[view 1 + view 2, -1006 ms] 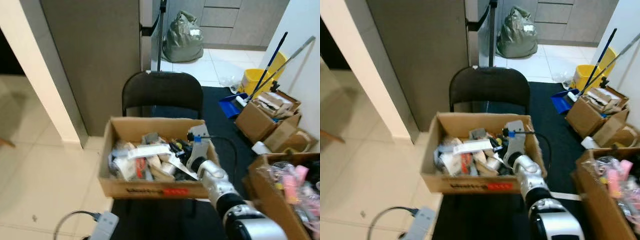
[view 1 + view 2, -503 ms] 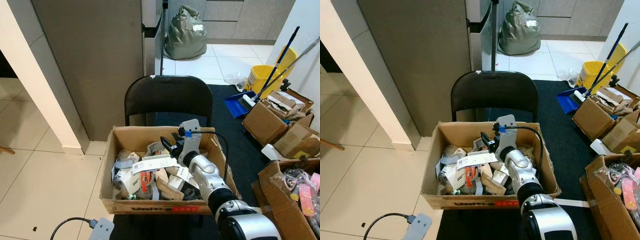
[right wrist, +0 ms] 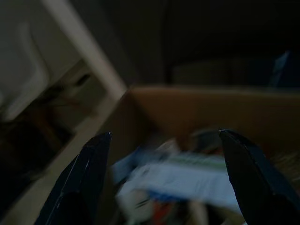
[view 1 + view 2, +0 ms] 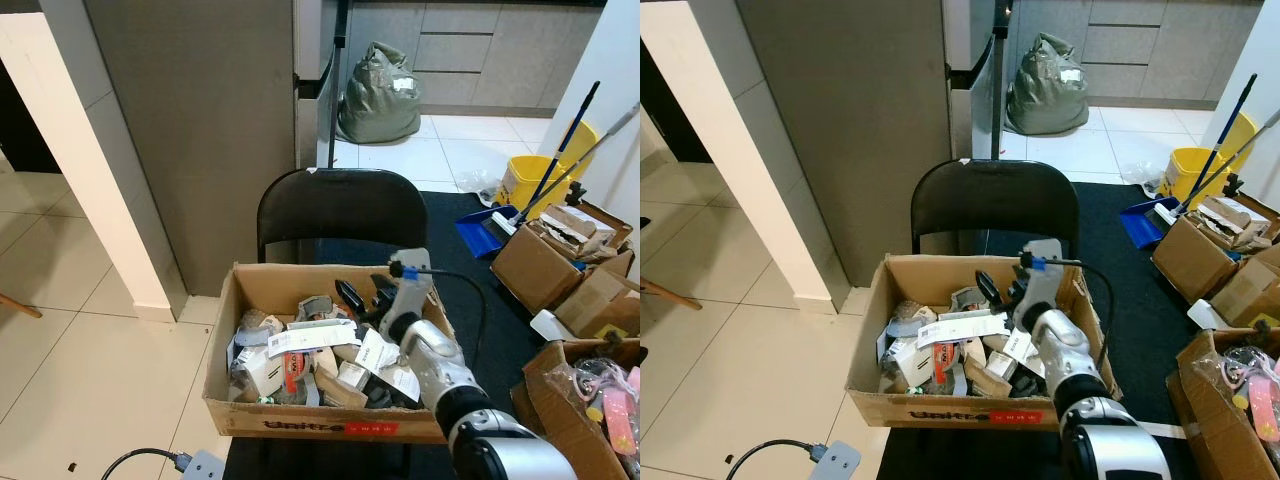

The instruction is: Picking trash to rubbish bin

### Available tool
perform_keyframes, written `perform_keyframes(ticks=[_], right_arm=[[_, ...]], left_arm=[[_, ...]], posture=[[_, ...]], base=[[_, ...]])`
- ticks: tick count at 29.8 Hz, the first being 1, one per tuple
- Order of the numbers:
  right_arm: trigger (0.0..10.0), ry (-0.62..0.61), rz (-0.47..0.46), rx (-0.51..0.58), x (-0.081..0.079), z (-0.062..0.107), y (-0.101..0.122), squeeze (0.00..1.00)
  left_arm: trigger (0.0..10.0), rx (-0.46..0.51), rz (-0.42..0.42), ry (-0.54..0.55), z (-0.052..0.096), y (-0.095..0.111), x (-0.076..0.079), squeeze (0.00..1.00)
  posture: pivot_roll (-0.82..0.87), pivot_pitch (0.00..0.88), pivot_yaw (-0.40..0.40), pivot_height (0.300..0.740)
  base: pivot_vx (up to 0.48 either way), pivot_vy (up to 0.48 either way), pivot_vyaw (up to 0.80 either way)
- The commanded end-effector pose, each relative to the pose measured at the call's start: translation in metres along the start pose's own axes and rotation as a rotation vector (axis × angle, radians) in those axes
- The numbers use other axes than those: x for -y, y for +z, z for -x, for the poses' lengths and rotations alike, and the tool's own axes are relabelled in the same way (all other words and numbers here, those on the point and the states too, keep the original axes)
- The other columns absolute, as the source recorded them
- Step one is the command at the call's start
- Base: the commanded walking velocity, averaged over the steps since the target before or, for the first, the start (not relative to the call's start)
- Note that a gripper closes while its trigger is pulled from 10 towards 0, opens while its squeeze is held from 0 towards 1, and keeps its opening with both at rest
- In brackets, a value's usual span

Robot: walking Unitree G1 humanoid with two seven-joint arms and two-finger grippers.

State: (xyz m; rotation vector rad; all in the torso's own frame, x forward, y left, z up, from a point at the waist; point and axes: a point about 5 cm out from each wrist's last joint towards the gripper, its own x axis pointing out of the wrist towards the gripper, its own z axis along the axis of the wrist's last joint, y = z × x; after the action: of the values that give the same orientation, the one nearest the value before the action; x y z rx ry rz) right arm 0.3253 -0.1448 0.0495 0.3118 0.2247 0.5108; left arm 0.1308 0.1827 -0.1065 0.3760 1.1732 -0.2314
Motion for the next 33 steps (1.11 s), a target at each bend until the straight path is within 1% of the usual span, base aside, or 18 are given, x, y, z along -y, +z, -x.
perform_keyframes(ticks=[1,4,7,8,11,12,14,16,17,18,19,21,22,24,25,27,29,33], right_arm=[[10.0,0.04,-0.048,-0.032,-0.001,0.004,-0.009,0.0],[10.0,0.117,-0.052,-0.122,0.0,0.017,-0.027,0.0],[10.0,0.203,-0.115,-0.173,-0.001,0.029,-0.04,0.0],[10.0,0.203,-0.115,-0.173,-0.001,0.029,-0.04,0.0],[10.0,0.327,-0.198,-0.232,-0.001,0.046,-0.053,0.0],[10.0,0.327,-0.198,-0.232,-0.001,0.046,-0.053,0.0],[10.0,0.37,-0.212,-0.285,-0.001,0.055,-0.06,0.0],[10.0,0.363,-0.218,-0.332,0.003,0.064,-0.067,0.0],[10.0,0.31,-0.21,-0.353,0.007,0.068,-0.07,0.0],[10.0,0.31,-0.21,-0.353,0.007,0.068,-0.07,0.0],[10.0,0.249,-0.205,-0.381,0.012,0.072,-0.075,0.0],[10.0,0.107,-0.146,-0.485,0.021,0.084,-0.089,0.0],[10.0,0.065,-0.114,-0.526,0.024,0.088,-0.094,0.0],[10.0,-0.061,-0.082,-0.597,0.03,0.099,-0.105,0.0],[10.0,-0.061,-0.082,-0.597,0.03,0.099,-0.105,0.0],[10.0,-0.214,-0.057,-0.633,0.038,0.11,-0.113,0.0],[10.0,-0.373,-0.079,-0.65,0.045,0.125,-0.122,0.0],[10.0,-0.512,-0.11,-0.708,0.046,0.15,-0.14,0.0]], left_arm=[[10.0,-0.035,-0.002,-0.022,0.0,-0.008,0.007,0.0],[10.0,-0.036,-0.008,-0.024,0.0,-0.008,0.007,0.0],[10.0,-0.035,-0.01,-0.025,0.0,-0.008,0.008,0.0],[10.0,-0.035,-0.01,-0.025,0.0,-0.008,0.008,0.0],[10.0,-0.035,-0.012,-0.027,0.0,-0.008,0.008,0.0],[10.0,-0.035,-0.012,-0.027,0.0,-0.008,0.008,0.0],[10.0,-0.035,-0.015,-0.028,0.0,-0.008,0.008,0.0],[10.0,-0.036,-0.018,-0.028,0.0,-0.008,0.008,0.0],[10.0,-0.036,-0.02,-0.028,0.0,-0.009,0.008,0.0],[10.0,-0.036,-0.02,-0.028,0.0,-0.009,0.008,0.0],[10.0,-0.037,-0.022,-0.028,0.0,-0.009,0.008,0.0],[10.0,-0.038,-0.028,-0.029,0.001,-0.009,0.008,0.0],[10.0,-0.038,-0.029,-0.029,0.001,-0.009,0.008,0.0],[10.0,-0.037,-0.028,-0.029,0.001,-0.01,0.009,0.0],[10.0,-0.037,-0.028,-0.029,0.001,-0.01,0.009,0.0],[10.0,-0.036,-0.029,-0.03,0.001,-0.01,0.009,0.0],[10.0,-0.036,-0.03,-0.031,0.001,-0.01,0.009,0.0],[10.0,-0.038,-0.031,-0.032,0.001,-0.011,0.009,0.0]], posture=[[0.07,0.023,0.007,0.74],[0.06,0.024,0.006,0.74],[0.06,0.024,0.006,0.74],[0.06,0.024,0.006,0.74],[0.06,0.03,0.005,0.74],[0.06,0.03,0.005,0.74],[0.06,0.03,0.005,0.74],[0.06,0.03,0.007,0.74],[0.06,0.026,0.007,0.74],[0.06,0.026,0.007,0.74],[0.06,0.026,0.007,0.74],[0.05,0.022,0.006,0.74],[0.05,0.022,0.006,0.74],[0.06,0.021,0.004,0.74],[0.06,0.021,0.004,0.74],[0.06,0.026,0.003,0.74],[0.06,0.026,0.003,0.74],[0.06,0.026,0.003,0.74]], base=[[-0.334,0.0,0.0],[-0.397,0.0,0.0],[-0.405,0.0,0.0],[-0.401,0.0,0.0],[-0.405,0.0,0.0],[-0.405,0.0,0.0],[-0.401,0.0,0.0],[-0.405,0.0,0.0],[-0.401,0.0,0.0],[-0.401,0.0,0.0],[-0.401,0.0,0.0],[-0.405,0.0,0.0],[-0.405,0.0,0.0],[-0.401,0.0,0.0],[-0.401,0.0,0.0],[-0.403,0.0,0.0],[-0.401,0.0,0.0],[-0.398,0.0,0.0]])
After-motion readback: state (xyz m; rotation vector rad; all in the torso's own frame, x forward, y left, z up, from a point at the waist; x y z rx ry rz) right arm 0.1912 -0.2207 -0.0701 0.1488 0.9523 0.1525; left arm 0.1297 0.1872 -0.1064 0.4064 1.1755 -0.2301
